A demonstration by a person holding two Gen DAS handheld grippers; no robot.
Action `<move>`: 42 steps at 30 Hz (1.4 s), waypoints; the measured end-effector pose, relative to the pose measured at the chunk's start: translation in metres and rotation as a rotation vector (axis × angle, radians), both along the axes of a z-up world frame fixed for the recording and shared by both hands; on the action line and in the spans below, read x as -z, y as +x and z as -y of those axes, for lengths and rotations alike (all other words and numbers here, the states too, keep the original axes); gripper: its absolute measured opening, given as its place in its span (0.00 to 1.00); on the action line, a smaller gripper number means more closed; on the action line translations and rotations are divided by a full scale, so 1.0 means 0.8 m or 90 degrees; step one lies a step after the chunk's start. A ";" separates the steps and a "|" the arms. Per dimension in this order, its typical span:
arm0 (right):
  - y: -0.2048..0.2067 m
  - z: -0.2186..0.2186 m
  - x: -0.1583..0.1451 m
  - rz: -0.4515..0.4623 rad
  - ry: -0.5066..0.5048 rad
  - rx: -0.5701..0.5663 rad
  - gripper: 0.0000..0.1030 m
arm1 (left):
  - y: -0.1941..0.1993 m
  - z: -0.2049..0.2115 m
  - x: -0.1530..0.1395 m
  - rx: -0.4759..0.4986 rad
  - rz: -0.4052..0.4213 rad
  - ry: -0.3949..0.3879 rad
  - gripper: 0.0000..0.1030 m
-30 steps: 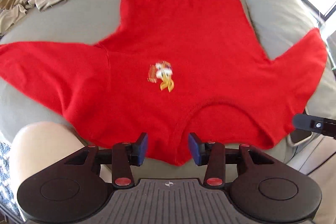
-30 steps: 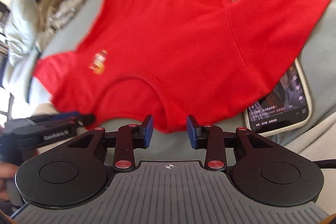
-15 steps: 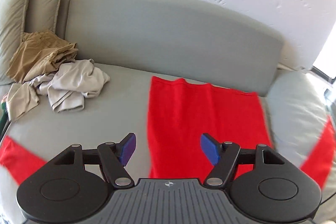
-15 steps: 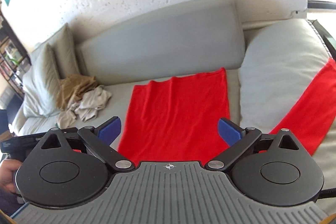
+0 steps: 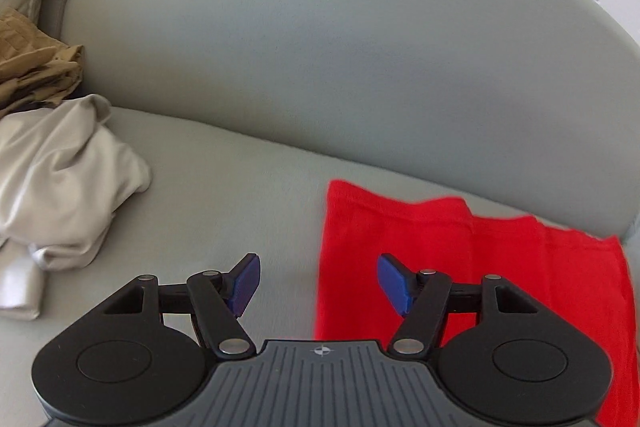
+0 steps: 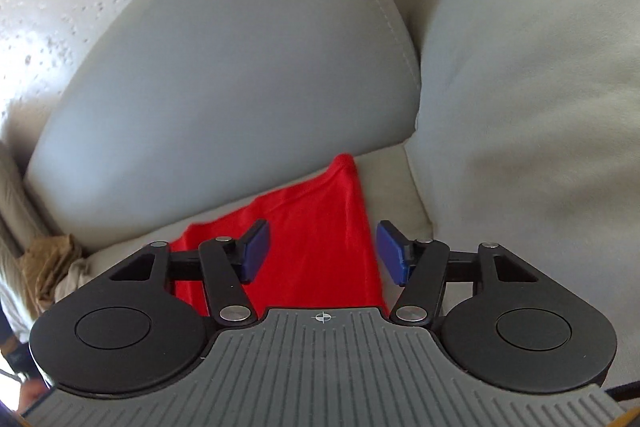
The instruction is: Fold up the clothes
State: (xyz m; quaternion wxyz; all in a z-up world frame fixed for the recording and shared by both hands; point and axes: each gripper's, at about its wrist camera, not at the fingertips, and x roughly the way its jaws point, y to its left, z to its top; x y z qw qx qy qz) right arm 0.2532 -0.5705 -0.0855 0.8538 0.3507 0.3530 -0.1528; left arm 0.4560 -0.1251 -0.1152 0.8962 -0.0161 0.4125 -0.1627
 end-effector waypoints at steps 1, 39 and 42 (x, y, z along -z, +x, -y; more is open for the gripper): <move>0.012 0.009 0.011 -0.005 0.007 0.003 0.60 | 0.008 0.003 0.004 -0.001 0.004 -0.004 0.57; -0.179 -0.101 -0.154 0.087 -0.078 -0.061 0.69 | -0.233 -0.027 -0.171 0.085 0.041 0.094 0.68; -0.211 -0.113 -0.157 0.096 -0.064 -0.085 0.59 | -0.262 -0.031 -0.134 0.112 0.019 0.100 0.67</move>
